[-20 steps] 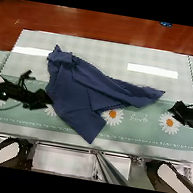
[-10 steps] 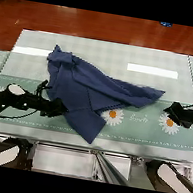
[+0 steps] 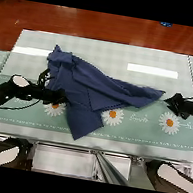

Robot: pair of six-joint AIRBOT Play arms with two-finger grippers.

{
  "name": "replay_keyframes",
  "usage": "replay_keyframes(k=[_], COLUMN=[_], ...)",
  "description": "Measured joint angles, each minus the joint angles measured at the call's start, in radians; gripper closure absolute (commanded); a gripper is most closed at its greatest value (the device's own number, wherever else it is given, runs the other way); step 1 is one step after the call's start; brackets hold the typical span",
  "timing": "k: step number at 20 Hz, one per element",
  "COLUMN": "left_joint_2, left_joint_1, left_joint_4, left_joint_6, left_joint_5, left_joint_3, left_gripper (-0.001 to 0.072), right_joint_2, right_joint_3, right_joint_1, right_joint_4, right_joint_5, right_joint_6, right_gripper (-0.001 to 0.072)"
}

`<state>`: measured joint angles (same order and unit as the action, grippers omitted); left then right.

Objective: Fold the shirts.

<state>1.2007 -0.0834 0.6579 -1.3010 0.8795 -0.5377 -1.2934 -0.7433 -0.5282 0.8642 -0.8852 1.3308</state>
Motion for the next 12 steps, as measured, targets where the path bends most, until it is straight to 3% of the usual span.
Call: replay_keyframes(k=[8,9,10,11,12], left_joint_2=[0.001,0.001,0.001,0.001,0.001], left_joint_1=[-0.002,-0.002,-0.002,-0.002,-0.001], left_joint_4=[-0.004,-0.004,-0.004,-0.004,-0.004], left_joint_6=[0.003,0.003,0.003,0.003,0.003], left_joint_5=[0.004,0.004,0.004,0.003,0.002], left_joint_3=[-0.014,-0.015,-0.015,-0.015,-0.016], left_gripper=[0.0688,0.0688,0.0688,0.0688,0.0688], right_joint_2=[-0.163,-0.179,-0.196,-0.212,-0.224], right_joint_3=[-0.107,-0.12,-0.135,-0.15,-0.17], right_joint_1=[0.13,0.148,0.166,0.18,0.195], right_joint_4=[-0.106,-0.116,-0.121,-0.12,-0.126], right_joint_5=[0.014,0.023,0.035,0.043,0.045], right_joint_6=[-0.046,-0.048,-0.048,-0.048,-0.048], right_gripper=[0.0304,0.0367,0.0561,0.0684,0.0686])
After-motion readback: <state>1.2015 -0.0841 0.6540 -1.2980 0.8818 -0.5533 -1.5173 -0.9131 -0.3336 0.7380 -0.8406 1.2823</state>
